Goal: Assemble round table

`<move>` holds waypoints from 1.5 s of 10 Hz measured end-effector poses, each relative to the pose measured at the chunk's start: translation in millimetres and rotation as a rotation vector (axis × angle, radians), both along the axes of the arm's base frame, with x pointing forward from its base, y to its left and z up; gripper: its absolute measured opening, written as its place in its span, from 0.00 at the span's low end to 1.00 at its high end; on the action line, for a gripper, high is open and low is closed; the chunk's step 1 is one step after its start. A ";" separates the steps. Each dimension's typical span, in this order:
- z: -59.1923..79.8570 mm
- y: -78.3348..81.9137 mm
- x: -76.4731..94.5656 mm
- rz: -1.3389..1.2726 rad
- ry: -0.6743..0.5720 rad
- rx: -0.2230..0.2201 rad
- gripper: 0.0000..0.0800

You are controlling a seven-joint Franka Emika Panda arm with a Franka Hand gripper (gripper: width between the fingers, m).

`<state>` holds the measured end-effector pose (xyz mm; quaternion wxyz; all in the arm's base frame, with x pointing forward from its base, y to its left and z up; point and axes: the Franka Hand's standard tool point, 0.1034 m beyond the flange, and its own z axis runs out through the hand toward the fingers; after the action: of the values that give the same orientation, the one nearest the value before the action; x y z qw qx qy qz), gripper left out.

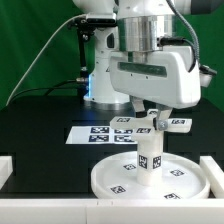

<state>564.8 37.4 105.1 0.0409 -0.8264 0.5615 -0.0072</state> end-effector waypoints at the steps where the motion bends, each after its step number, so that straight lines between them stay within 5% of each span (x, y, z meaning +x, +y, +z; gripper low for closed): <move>1: 0.0 0.0 -0.1 0.001 0.000 0.000 0.55; 2: -0.4 0.1 -0.2 0.006 0.001 0.000 0.55; 4: 10.7 2.6 1.2 0.073 0.013 0.007 0.78; 8: 39.0 2.6 9.0 0.389 -0.027 0.016 0.81; 15: 25.4 4.4 3.2 1.128 -0.065 -0.033 0.81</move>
Offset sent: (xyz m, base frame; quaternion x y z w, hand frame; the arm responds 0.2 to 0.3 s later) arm 0.0014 -0.0024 0.0276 -0.0191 -0.0096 -0.0442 0.9988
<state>568.1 41.8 130.5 0.0427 -0.9984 0.0310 -0.0185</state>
